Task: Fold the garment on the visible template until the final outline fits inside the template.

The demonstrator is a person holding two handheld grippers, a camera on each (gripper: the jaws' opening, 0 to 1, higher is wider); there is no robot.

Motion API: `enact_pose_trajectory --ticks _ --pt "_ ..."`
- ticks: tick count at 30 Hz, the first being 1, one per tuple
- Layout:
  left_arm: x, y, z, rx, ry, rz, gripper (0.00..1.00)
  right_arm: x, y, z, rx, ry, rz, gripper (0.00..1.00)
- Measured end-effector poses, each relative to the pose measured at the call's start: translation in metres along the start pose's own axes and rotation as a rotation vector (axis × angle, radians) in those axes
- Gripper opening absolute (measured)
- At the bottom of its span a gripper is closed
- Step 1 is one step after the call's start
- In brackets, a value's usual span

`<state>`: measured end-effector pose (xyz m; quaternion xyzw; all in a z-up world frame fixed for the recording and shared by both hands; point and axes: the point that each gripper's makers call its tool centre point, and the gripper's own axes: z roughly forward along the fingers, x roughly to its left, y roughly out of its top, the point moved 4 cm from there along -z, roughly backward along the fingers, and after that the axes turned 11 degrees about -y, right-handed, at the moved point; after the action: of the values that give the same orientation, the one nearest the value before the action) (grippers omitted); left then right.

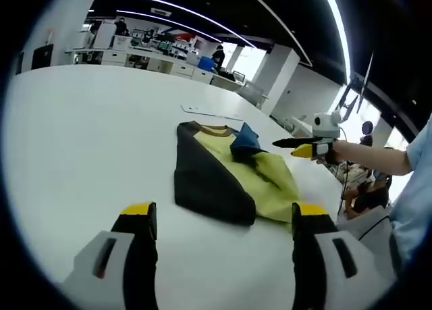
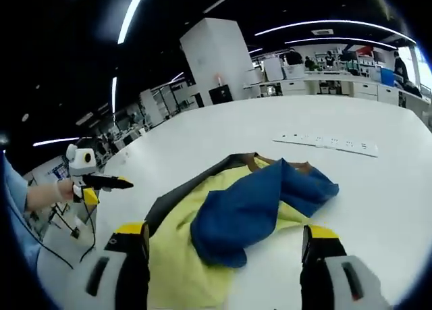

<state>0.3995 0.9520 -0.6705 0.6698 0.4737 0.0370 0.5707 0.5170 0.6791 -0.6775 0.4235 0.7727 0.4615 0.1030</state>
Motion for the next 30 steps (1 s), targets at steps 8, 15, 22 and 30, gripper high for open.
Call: enact_pose_trajectory --ticks 8,15,22,30 --pt "0.000 -0.002 -0.002 0.000 0.001 -0.006 0.80 -0.013 -0.010 -0.002 0.019 -0.036 0.078 0.76" --pt "0.001 -0.004 -0.003 -0.004 0.004 -0.016 0.80 -0.033 -0.017 -0.001 0.015 -0.102 0.274 0.52" --pt "0.002 -0.006 -0.002 -0.002 0.003 -0.020 0.80 -0.028 -0.034 0.004 0.072 -0.094 0.341 0.38" --pt "0.002 -0.009 -0.003 0.000 0.006 -0.026 0.80 -0.015 -0.050 0.014 0.141 -0.074 0.395 0.26"
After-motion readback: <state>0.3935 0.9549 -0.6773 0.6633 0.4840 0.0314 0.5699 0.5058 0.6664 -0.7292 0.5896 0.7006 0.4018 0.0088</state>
